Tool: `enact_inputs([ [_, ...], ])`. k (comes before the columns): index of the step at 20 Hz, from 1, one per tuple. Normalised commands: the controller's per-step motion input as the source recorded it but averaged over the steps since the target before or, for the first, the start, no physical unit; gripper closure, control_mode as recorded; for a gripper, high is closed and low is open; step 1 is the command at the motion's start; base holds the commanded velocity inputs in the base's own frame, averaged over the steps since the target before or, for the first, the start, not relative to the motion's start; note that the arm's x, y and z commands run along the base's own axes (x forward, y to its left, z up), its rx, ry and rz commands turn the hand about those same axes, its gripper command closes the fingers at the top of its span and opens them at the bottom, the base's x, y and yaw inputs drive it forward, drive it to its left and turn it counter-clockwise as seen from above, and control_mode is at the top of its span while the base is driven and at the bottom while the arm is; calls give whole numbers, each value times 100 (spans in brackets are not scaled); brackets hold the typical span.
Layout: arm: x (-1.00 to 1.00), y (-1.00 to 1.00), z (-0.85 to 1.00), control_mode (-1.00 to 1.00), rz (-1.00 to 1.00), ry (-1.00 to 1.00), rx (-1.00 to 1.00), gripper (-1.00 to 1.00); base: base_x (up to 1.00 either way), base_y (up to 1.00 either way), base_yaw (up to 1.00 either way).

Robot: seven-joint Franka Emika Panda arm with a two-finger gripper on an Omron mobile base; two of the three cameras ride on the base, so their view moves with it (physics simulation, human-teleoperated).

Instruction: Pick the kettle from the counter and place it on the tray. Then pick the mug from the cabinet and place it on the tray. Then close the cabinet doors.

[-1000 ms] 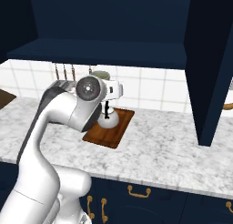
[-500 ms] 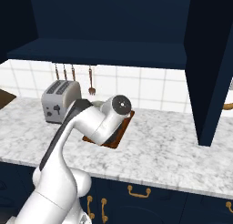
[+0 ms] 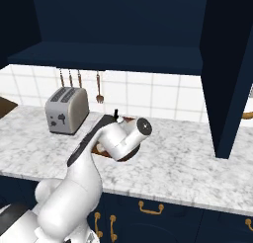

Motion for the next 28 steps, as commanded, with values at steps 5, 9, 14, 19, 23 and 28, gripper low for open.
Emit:
enact_inputs([
  [5, 24, -1, -17, -100, 2, 3, 0, 100, 0, 0, 0],
  [9, 62, 0, -43, -100, 0, 0, 5, 100, 0, 0, 0],
  [14, 46, 0, -52, -100, 0, 0, 1, 100, 0, 0, 0],
  [19, 26, -4, -40, -100, 0, 0, 5, 100, 0, 0, 0],
  [23, 23, -11, -13, -100, 0, 0, 12, 100, 0, 0, 0],
  [28, 25, -3, -14, -100, 0, -1, 10, 100, 0, 0, 0],
])
